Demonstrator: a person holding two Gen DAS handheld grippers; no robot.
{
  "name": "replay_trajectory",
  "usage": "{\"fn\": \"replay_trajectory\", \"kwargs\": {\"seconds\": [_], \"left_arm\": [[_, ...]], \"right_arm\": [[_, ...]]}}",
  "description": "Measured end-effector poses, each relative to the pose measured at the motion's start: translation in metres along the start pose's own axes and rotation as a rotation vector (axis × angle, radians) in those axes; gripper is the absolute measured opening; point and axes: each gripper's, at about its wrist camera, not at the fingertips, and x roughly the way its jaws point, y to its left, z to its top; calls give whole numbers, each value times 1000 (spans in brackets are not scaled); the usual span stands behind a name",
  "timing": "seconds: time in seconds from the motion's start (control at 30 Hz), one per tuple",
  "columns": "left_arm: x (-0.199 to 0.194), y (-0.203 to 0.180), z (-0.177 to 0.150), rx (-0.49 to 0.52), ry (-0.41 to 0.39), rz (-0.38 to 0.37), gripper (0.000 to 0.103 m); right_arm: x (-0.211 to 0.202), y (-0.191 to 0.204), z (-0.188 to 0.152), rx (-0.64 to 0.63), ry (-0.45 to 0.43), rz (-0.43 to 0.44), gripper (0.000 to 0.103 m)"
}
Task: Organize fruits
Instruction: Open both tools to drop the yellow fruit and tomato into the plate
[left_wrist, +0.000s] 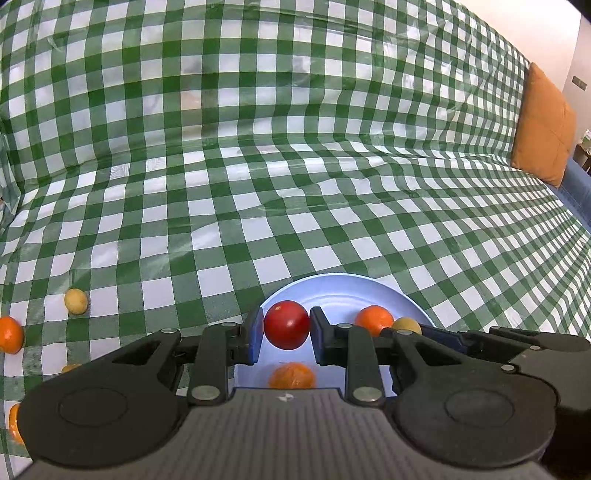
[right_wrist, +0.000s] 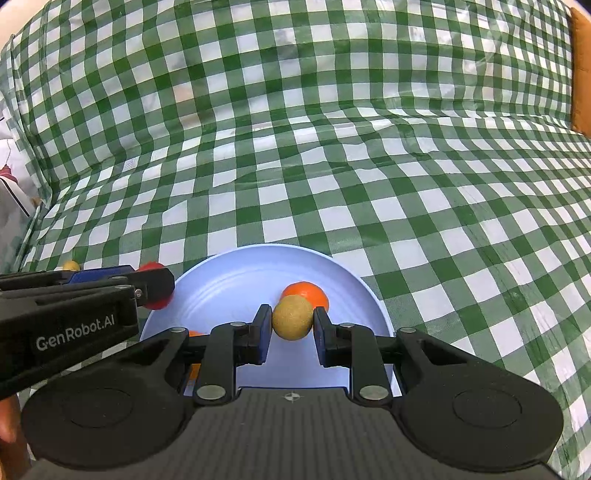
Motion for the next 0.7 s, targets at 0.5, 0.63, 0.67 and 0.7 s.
{"fn": "replay_trajectory", "kwargs": {"seconds": [0.5,0.63,0.67,0.7], "left_arm": [[-1,0,-1,-11,-3,-2,29],[-2,-1,-1,-14,-4,-10,30],[-2,-2,-1,-16,-4,-15,30],[-3,-3,-1,-20,-7,-17,32]], "right_arm": [[0,3,-1,-6,-3,-5,25],[0,3,-1,-8,-1,-3,25],[0,3,-1,-9,-2,0,25],[0,3,-1,-8,-3,3,25]]}}
